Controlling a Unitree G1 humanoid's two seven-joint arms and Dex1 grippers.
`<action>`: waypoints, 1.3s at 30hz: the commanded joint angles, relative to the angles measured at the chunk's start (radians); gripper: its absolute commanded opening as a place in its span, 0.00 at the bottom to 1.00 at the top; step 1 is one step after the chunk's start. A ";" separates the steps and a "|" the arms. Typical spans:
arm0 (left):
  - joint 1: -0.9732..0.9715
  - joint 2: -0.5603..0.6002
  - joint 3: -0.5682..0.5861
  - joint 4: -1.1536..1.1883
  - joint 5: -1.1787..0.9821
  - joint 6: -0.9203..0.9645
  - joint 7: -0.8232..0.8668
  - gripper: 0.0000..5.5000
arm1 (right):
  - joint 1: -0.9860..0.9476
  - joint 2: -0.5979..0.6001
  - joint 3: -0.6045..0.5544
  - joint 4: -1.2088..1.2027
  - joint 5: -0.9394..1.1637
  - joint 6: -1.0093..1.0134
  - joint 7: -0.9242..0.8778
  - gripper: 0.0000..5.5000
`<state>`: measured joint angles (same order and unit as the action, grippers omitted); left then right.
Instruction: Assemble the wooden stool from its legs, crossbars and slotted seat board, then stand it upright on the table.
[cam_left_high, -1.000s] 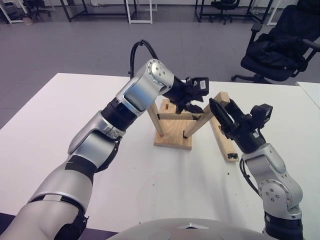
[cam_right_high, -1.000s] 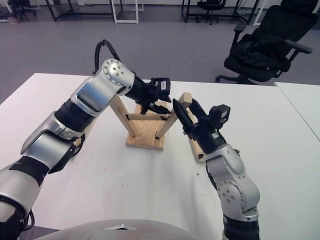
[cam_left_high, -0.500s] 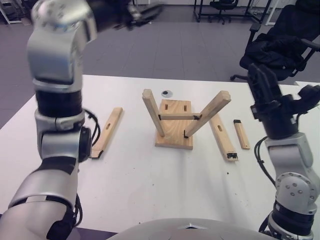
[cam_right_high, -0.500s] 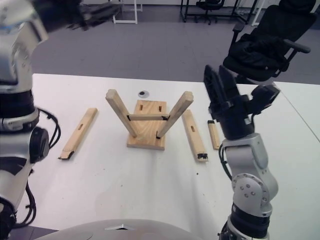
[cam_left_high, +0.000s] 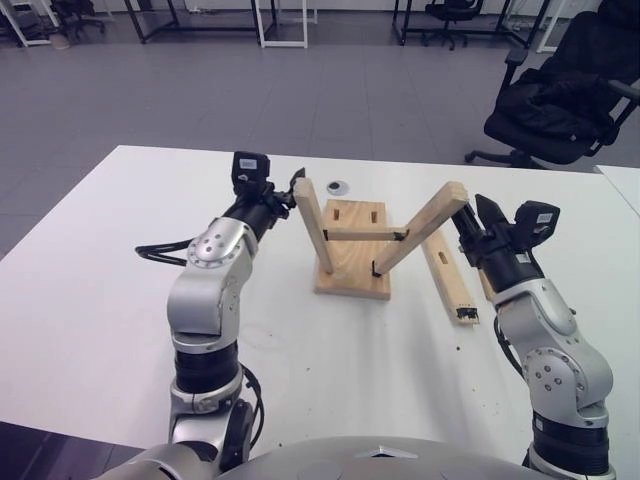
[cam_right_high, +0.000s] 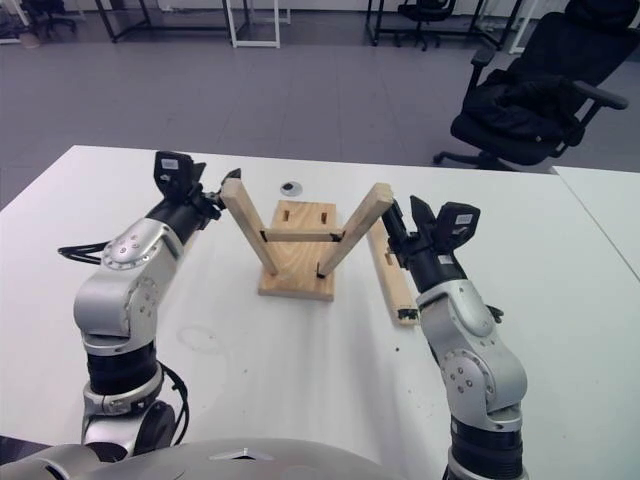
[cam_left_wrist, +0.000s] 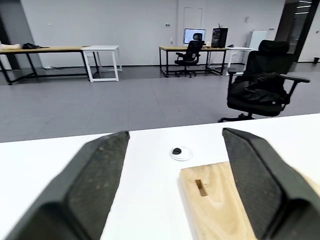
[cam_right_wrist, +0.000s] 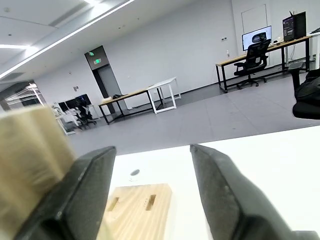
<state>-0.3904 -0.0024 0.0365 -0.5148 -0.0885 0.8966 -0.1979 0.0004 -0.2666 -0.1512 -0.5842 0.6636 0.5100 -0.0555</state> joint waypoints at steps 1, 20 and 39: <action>-0.050 -0.022 -0.032 -0.024 -0.019 0.053 0.037 0.62 | -0.057 -0.053 0.082 -0.081 -0.083 0.100 -0.020 0.51; -0.057 -0.025 -0.073 0.056 0.009 0.004 0.105 0.62 | -0.007 -0.115 0.072 -0.013 -0.242 0.218 0.077 0.51; -0.179 -0.014 0.024 -0.052 -0.105 -0.054 0.125 0.62 | -0.534 -0.179 -0.252 0.162 0.154 0.343 0.153 0.51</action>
<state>-0.5504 0.0117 0.0758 -0.5308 -0.1650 0.8089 -0.0913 -0.5903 -0.4716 -0.4101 -0.4432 0.7510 0.7552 0.1106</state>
